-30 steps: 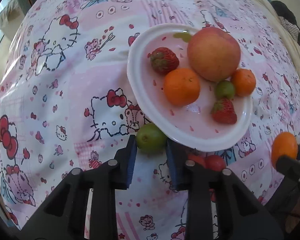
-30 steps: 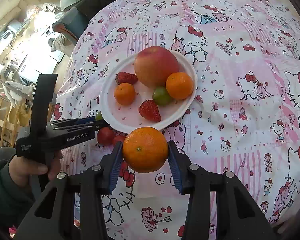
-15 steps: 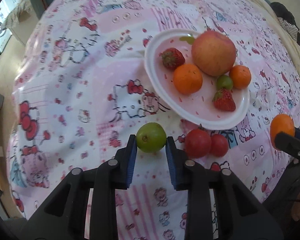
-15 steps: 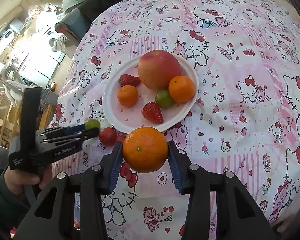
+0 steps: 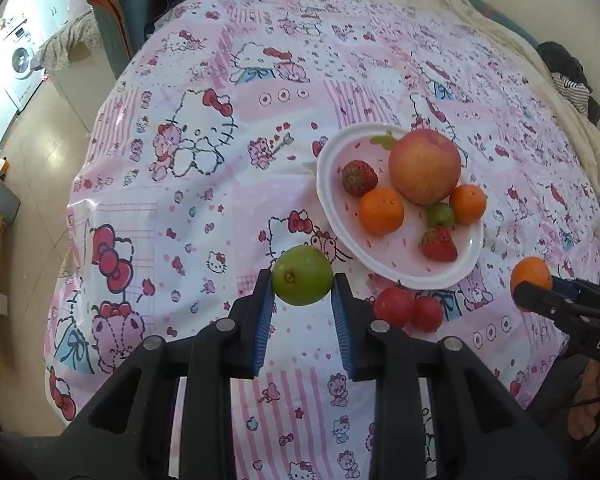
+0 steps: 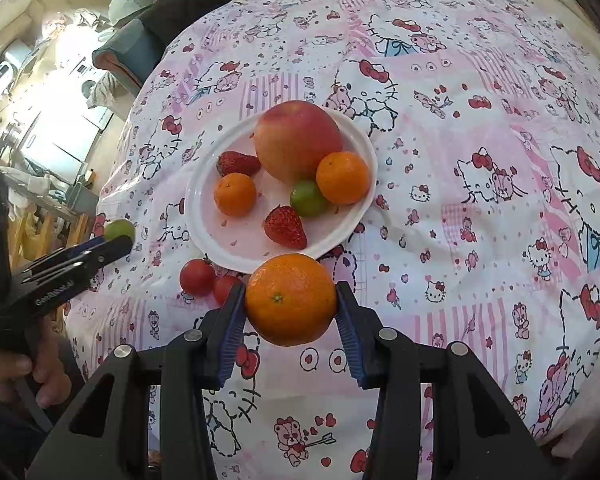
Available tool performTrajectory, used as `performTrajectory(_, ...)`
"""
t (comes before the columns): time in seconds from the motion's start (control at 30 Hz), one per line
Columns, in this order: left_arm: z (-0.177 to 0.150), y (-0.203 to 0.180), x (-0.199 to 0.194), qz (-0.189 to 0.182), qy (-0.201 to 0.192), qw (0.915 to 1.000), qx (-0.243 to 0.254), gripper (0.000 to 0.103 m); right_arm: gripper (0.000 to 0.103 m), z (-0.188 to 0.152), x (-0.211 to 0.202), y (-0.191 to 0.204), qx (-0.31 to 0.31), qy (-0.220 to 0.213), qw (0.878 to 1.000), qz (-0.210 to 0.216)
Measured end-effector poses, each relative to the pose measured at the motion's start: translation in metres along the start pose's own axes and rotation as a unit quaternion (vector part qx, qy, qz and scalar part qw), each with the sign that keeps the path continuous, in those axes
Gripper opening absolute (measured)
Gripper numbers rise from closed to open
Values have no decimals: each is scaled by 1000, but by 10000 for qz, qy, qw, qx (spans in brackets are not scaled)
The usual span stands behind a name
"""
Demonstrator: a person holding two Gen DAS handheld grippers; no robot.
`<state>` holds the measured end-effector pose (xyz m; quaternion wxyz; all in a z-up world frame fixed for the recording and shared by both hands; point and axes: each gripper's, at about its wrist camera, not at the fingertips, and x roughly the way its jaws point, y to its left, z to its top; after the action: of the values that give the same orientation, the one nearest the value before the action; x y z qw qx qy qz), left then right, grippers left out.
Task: Organize fruits
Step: 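Carry the orange and green fruit over the plate with both grippers, then set the orange atop the apple with the right gripper while the left releases the green fruit on the plate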
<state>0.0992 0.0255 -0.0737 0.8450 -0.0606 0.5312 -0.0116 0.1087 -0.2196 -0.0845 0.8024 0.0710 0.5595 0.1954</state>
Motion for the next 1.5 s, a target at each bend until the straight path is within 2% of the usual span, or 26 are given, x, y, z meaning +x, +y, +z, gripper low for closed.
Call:
performTrajectory(0.17, 2, -2, -8, 22, -231, 9997, -17, 25, 46, 6, -7, 5, -47, -206, 9998, 36)
performTrajectory(0.33, 12, -7, -12, -69, -284, 9996, -1, 25, 46, 28, -17, 7, -78, -463, 9988, 149)
performTrajectory(0.5, 35, -16, -16, -132, -340, 9993, 73, 25, 46, 54, -29, 4, 1, -756, 9969, 233)
performTrajectory(0.77, 81, -40, -5, -301, -391, 9977, 461, 25, 46, 94, -26, 4, -178, -909, 9953, 278)
performTrajectory(0.9, 93, -48, 18, -256, -299, 9970, 671, 25, 46, 109, -10, -2, -165, -809, 9962, 281)
performTrajectory(1.13, 98, -46, 70, -348, 327, 9973, 565, 25, 46, 131, 23, -12, 21, -528, 9978, 401)
performTrajectory(1.37, 109, -61, 94, -440, 450, 9938, 912, 26, 46, 145, 57, -14, 164, -188, 9983, 527)
performTrajectory(1.5, 112, -61, 110, -402, 645, 9929, 911, 26, 46, 146, 66, -14, 187, -65, 9981, 582)
